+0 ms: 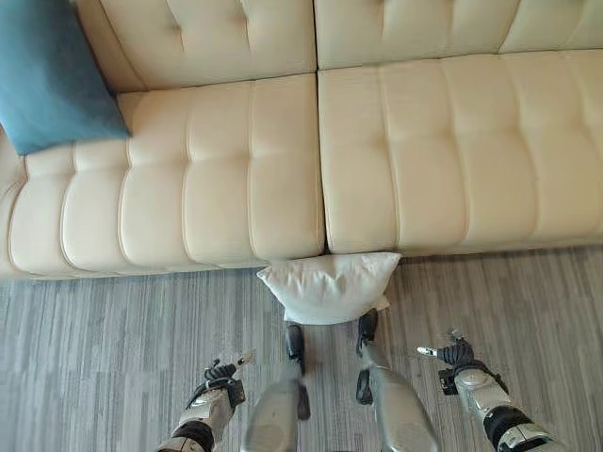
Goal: Pick up all the scattered cushions and arrange them neatly on the sofa.
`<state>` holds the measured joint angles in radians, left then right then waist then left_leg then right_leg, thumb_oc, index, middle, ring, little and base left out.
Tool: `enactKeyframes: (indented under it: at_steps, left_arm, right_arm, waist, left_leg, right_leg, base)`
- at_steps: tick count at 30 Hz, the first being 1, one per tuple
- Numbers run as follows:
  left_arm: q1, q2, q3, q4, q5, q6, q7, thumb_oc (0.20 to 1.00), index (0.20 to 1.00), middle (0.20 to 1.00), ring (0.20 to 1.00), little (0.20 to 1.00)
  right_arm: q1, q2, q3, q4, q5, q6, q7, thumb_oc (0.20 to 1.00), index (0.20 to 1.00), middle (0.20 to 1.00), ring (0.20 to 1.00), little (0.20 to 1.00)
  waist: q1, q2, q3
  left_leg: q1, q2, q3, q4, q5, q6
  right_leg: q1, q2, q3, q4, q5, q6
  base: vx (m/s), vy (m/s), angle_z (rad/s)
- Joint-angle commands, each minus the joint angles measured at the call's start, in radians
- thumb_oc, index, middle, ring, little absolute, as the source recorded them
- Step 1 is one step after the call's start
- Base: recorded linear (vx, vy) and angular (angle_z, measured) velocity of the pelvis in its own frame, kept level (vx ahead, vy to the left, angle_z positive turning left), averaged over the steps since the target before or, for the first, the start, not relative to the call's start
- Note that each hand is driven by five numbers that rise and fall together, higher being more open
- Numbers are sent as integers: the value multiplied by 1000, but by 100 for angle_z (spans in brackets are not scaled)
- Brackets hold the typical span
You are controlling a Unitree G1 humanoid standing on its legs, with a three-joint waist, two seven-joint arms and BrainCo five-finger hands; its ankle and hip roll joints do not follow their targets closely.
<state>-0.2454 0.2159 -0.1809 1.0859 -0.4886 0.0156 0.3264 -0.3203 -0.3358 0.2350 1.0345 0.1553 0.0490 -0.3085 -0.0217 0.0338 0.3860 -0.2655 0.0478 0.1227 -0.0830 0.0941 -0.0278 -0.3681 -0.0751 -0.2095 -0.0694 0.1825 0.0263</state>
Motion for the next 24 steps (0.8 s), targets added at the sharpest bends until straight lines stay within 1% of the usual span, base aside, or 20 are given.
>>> enactKeyframes:
  at_steps: [1,2,3,4,5,6,7,10,11,12,14,17,18,19,20,21,22,23,24]
  left_arm:
    - [-205,46,-37,41,5,-28,64,1000,1000,1000,1000,1000]
    - [-206,46,-36,42,5,-28,64,1000,1000,1000,1000,1000]
    - [-257,57,-49,42,-6,-29,73,1000,1000,1000,1000,1000]
    - [-336,61,-67,53,-18,-25,81,1000,1000,1000,1000,1000]
    - [-339,61,-67,54,-18,-25,80,1000,1000,1000,1000,1000]
    - [-420,80,-98,57,-26,-24,91,1000,1000,1000,1000,1000]
    - [-424,81,-97,57,-26,-24,91,1000,1000,1000,1000,1000]
    - [-560,96,-140,54,-32,-26,100,1000,1000,1000,1000,1000]
    - [-594,89,-152,45,-36,-27,101,1000,1000,1000,1000,1000]
    - [-595,89,-152,45,-36,-27,101,1000,1000,1000,1000,1000]
    - [-690,66,-204,-12,-49,-51,107,1000,1000,1000,1000,1000]
    - [-729,54,-252,-88,-32,-69,111,1000,1000,1000,1000,1000]
    - [-734,45,-266,-123,-30,-79,116,1000,1000,1000,1000,1000]
    - [-742,40,-281,-171,-20,-95,123,1000,1000,1000,1000,1000]
    - [-737,39,-281,-172,-20,-94,123,1000,1000,1000,1000,1000]
    - [-727,7,-302,-228,-33,-111,117,771,771,771,771,771]
    - [-723,-13,-311,-256,-54,-126,106,551,551,551,551,551]
    - [-715,-27,-316,-277,-64,-134,97,200,200,200,200,200]
    - [-698,-52,-327,-330,-77,-150,86,200,200,200,200,200]
  right_arm:
    - [-169,-34,7,38,171,-45,-74,1000,1000,1000,1000,1000]
    - [-170,-34,7,39,171,-45,-73,1000,1000,1000,1000,1000]
    - [-221,-46,6,32,198,-56,-90,1000,1000,1000,1000,1000]
    - [-298,-49,21,42,226,-61,-93,1000,1000,1000,1000,1000]
    - [-301,-49,21,43,227,-61,-93,1000,1000,1000,1000,1000]
    - [-386,-66,51,37,242,-72,-113,1000,1000,1000,1000,1000]
    - [-390,-66,51,38,242,-73,-113,1000,1000,1000,1000,1000]
    - [-500,-62,96,48,289,-84,-105,1000,1000,1000,1000,1000]
    - [-527,-61,108,50,301,-88,-104,1000,1000,1000,1000,1000]
    - [-528,-61,108,50,301,-88,-104,1000,1000,1000,1000,1000]
    - [-620,-56,164,39,310,-102,-111,1000,1000,1000,1000,1000]
    - [-669,-42,209,2,324,-120,-109,1000,1000,1000,1000,1000]
    - [-675,-35,219,-16,334,-132,-107,1000,1000,1000,1000,1000]
    - [-690,-29,225,-40,346,-144,-101,1000,1000,1000,1000,1000]
    - [-686,-28,226,-40,346,-144,-101,1000,1000,1000,1000,1000]
    - [-682,-8,217,-75,380,-171,-98,511,511,511,511,511]
    - [-687,12,203,-97,422,-194,-90,200,200,200,200,200]
    - [-681,24,191,-114,452,-211,-79,200,200,200,200,200]
    - [-673,52,165,-144,515,-245,-69,200,200,200,200,200]
  waist:
    - [-10,-28,77]
    - [-10,-28,72]
    - [-12,-28,99]
    - [-15,-28,134]
    - [-15,-28,131]
    - [-23,-28,134]
    - [-23,-29,134]
    - [-35,-29,134]
    - [-38,-26,134]
    - [-38,-26,134]
    - [-46,-20,134]
    - [-47,-23,134]
    - [-46,-23,134]
    - [-45,-22,134]
    - [-45,-22,134]
    - [-42,-18,134]
    - [-41,-15,134]
    - [-41,-14,134]
    - [-39,-10,134]
  left_leg:
    - [-164,3,-26,124,-16,-11]
    - [-171,3,-26,125,-15,-11]
    - [-215,2,-30,157,-22,-11]
    - [-288,-2,-42,201,-30,-11]
    - [-295,-2,-42,203,-29,-10]
    - [-397,-7,-47,261,-50,-9]
    - [-405,-8,-47,266,-49,-8]
    - [-562,-18,-62,363,-78,-3]
    - [-604,-22,-64,390,-86,-2]
    - [-607,-22,-64,393,-87,-2]
    - [-744,-35,-70,497,-119,6]
    - [-850,-40,-66,590,-146,15]
    - [-875,-43,-70,619,-162,16]
    - [-910,-46,-70,638,-162,22]
    - [-902,-46,-71,640,-169,20]
    - [-937,-54,-69,658,-175,23]
    - [-948,-60,-69,660,-175,24]
    - [-956,-62,-69,660,-175,26]
    - [-963,-65,-67,656,-171,31]
  right_leg:
    - [-121,-38,91,193,-200,27]
    - [-127,-38,91,194,-198,27]
    - [-167,-39,97,214,-200,27]
    - [-235,-38,108,246,-206,24]
    - [-241,-38,108,246,-204,24]
    - [-348,-42,122,306,-215,24]
    - [-356,-43,122,309,-213,24]
    - [-508,-49,146,405,-235,20]
    - [-548,-53,152,432,-243,19]
    - [-550,-53,152,434,-244,19]
    - [-686,-61,179,531,-267,14]
    - [-791,-62,197,605,-279,6]
    - [-817,-61,205,634,-292,5]
    - [-853,-63,209,649,-289,4]
    - [-846,-62,209,652,-296,5]
    - [-883,-63,217,672,-302,4]
    - [-895,-64,219,672,-301,5]
    - [-902,-64,220,672,-303,5]
    - [-910,-66,220,669,-299,4]
  base:
    - [-101,40,11]
    - [-47,28,11]
    - [-57,24,6]
    - [-58,24,-1]
    - [-23,43,-4]
    - [3,33,-4]
    - [20,35,-1]
    - [15,12,3]
    - [0,0,0]
    - [36,11,0]
    - [43,16,13]
    - [42,26,13]
    - [38,14,3]
    - [46,12,-1]
    - [42,17,-5]
    - [44,19,-1]
    - [36,22,3]
    - [2,30,2]
    - [0,0,0]
